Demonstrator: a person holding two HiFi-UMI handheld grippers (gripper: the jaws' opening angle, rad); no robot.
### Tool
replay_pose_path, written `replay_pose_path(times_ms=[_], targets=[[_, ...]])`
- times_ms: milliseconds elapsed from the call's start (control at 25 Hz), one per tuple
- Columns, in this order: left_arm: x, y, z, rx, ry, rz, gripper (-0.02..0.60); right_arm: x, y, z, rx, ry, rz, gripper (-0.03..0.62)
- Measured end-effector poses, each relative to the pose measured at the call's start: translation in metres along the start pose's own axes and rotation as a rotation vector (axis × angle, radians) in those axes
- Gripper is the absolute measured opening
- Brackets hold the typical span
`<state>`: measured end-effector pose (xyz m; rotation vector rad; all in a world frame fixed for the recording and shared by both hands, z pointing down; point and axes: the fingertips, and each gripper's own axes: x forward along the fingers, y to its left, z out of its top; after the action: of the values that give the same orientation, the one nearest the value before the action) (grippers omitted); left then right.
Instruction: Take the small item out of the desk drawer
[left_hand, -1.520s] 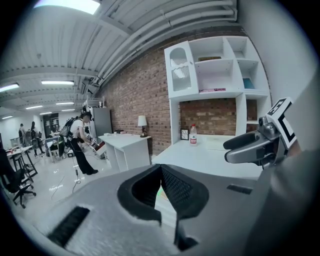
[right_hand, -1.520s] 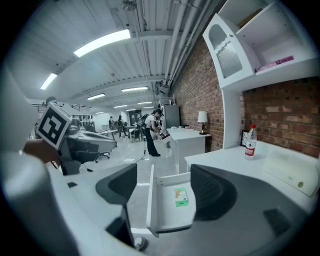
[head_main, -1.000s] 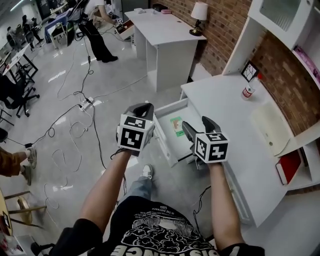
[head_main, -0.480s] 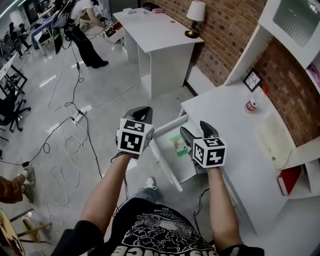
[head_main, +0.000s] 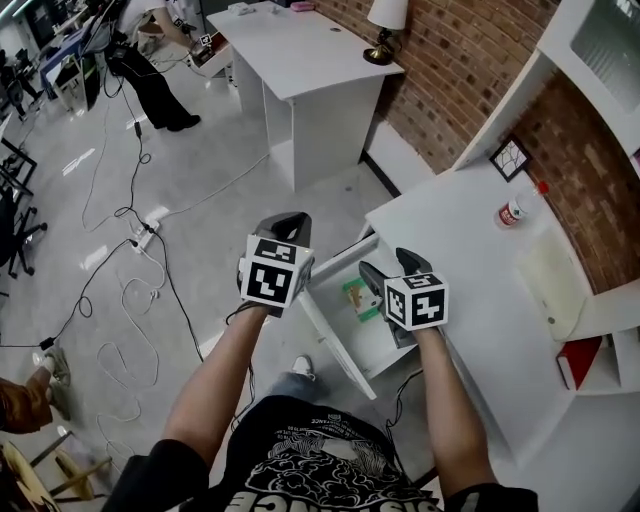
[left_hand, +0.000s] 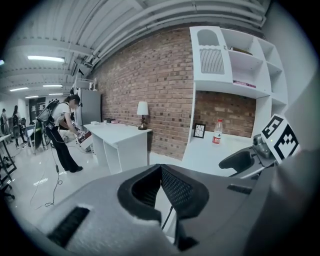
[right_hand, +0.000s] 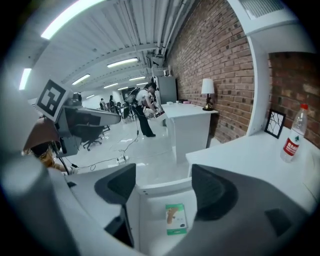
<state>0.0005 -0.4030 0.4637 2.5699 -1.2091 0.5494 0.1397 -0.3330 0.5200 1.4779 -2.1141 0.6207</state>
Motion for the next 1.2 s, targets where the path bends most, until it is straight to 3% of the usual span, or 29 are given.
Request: replay_pose_path(times_ms=[360, 640, 1200], targets=[[0.021, 0.011, -0.026, -0.007, 0.036, -0.019, 0.005, 0.048, 0.005, -0.069, -0.014, 0.219, 0.055, 0.371], [0.027, 0.007, -0.047, 0.013, 0.069, -0.023, 0.005, 0.072, 0.009, -0.114, 0.013, 0.313, 0.100, 0.373], [0.049, 0.005, -0.082, 0.037, 0.118, -0.020, 0.005, 0.129, -0.023, -0.195, 0.040, 0.479, 0.083, 0.390]])
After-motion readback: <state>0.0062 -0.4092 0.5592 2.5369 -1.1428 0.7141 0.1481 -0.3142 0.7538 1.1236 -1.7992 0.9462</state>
